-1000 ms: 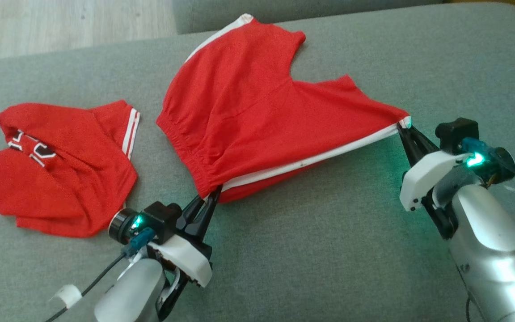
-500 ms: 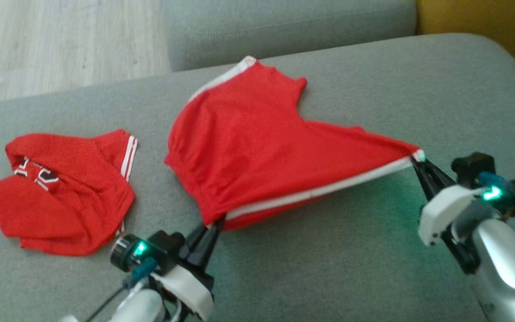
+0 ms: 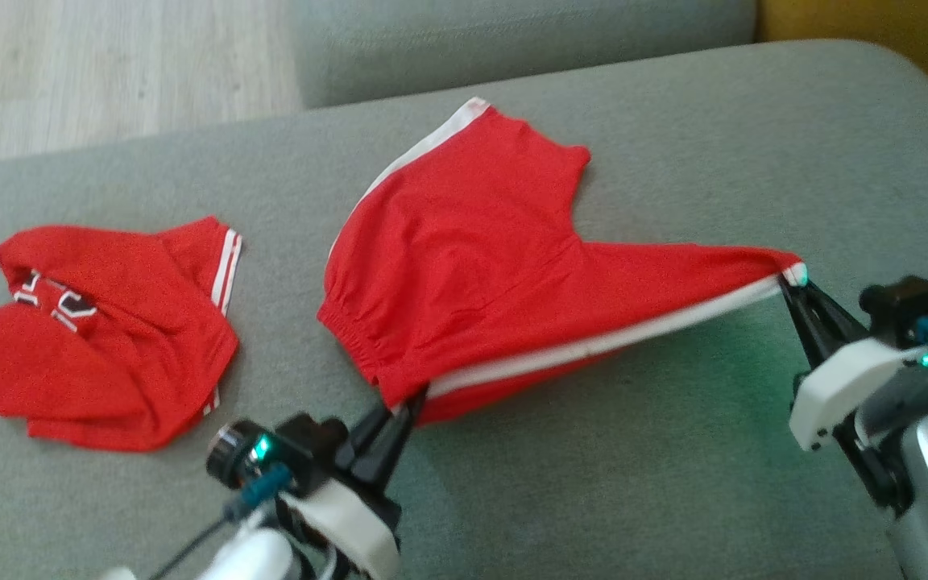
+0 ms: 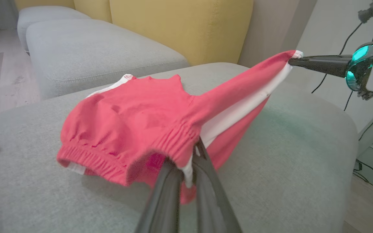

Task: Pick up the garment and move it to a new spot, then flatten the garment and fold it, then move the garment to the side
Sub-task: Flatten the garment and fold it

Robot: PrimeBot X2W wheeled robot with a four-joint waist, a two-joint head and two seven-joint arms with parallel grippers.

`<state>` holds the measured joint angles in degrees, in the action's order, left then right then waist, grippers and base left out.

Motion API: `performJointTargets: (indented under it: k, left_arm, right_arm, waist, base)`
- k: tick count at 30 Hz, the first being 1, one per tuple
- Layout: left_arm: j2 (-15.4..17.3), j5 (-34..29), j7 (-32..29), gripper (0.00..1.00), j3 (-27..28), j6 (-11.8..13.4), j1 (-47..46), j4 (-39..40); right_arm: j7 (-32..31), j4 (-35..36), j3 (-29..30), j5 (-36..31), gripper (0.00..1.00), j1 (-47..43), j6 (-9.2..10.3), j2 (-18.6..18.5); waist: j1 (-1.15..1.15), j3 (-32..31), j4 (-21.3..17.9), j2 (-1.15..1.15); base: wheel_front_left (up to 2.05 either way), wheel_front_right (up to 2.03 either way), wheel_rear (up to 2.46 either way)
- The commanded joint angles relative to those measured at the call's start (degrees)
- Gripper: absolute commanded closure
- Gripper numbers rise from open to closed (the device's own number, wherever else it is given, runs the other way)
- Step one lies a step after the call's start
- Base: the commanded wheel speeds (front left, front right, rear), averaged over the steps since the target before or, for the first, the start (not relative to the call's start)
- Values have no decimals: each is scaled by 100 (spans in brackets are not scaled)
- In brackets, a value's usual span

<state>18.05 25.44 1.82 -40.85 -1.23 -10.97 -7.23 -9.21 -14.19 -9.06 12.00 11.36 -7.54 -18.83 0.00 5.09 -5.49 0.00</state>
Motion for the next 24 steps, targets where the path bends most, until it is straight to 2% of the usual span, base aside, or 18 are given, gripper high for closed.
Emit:
performJointTargets:
  k: [1,6,11,16,19,24]
  left_arm:
    - [157,45,-12,100,283,50,-383,180]
    - [167,146,-187,100,440,23,-792,99]
    - [97,333,-324,100,585,-86,-1245,-107]
    - [-43,479,-471,100,602,-239,-1725,-394]
    - [-169,499,-540,100,510,-358,-2115,-660]
    - [-361,460,-471,100,412,-441,-2591,-1056]
  right_arm:
    - [-5,209,-45,-44,100,269,5,-80]
    - [-53,95,-201,-185,100,804,5,-13]
    - [-55,-384,-427,-256,100,1645,5,24]
    - [-35,-1102,-651,-301,100,2569,5,41]
    - [45,-1772,-829,-351,100,3308,5,46]
    - [244,-2604,-1078,-447,100,4096,5,35]
  waist:
    - [0,116,92,0]
    - [0,445,360,0]
    - [0,754,636,0]
    - [0,1072,941,0]
    - [0,1350,1168,0]
    - [0,1653,1425,0]
  base:
    - [0,0,0]
    - [0,0,0]
    - [0,0,0]
    - [0,0,0]
    - [0,0,0]
    - [0,0,0]
